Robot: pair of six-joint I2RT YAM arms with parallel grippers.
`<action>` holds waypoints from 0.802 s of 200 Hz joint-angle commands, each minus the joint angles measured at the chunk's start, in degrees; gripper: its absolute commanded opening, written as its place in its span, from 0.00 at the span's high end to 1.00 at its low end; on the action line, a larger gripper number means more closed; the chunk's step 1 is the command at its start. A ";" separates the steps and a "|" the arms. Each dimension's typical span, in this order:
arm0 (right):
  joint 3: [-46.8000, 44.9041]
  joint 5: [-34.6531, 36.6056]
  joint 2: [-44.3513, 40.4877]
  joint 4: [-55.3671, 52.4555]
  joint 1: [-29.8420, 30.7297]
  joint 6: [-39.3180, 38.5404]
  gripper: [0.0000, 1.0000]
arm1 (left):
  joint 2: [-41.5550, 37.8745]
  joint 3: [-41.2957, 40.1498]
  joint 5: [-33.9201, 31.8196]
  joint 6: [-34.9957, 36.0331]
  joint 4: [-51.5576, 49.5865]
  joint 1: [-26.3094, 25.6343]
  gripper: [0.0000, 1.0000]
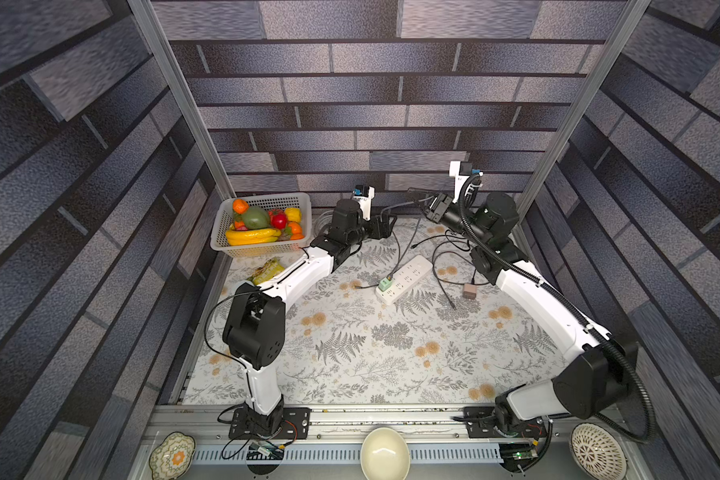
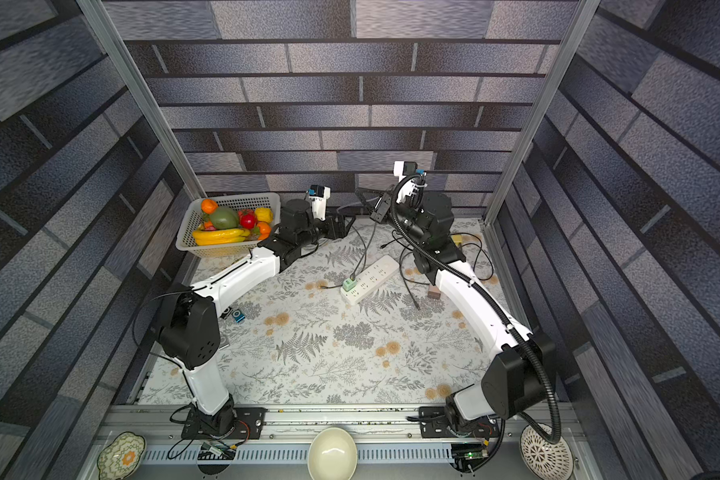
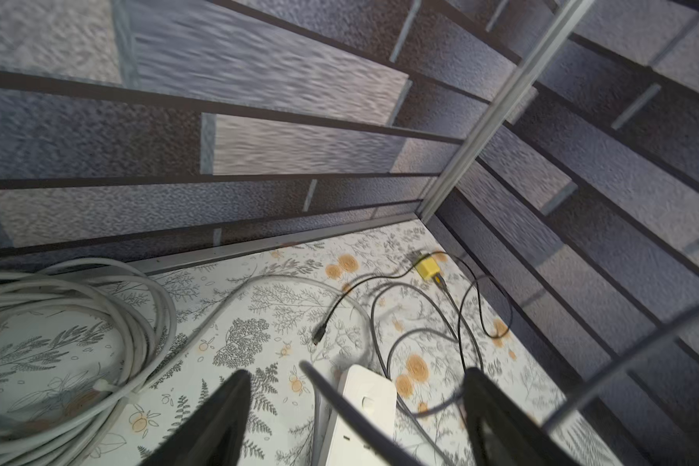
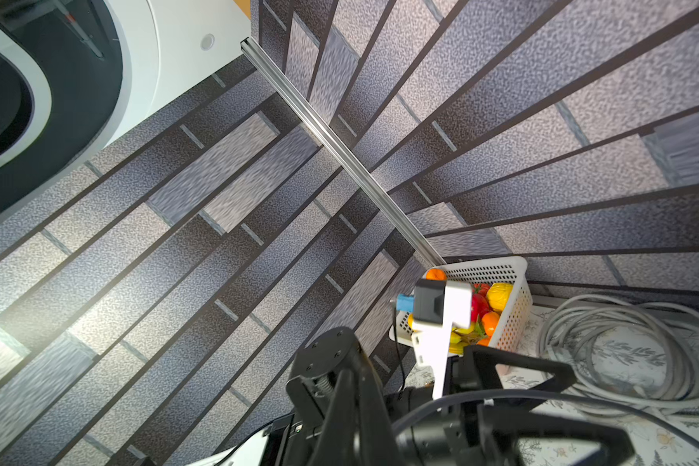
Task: Charge mp3
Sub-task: Pick up the charging cable from the center of the board.
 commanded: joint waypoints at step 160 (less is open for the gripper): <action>-11.45 -9.09 12.74 37.45 -1.06 20.64 0.93 | -17.92 16.41 4.88 4.13 -33.04 1.48 1.00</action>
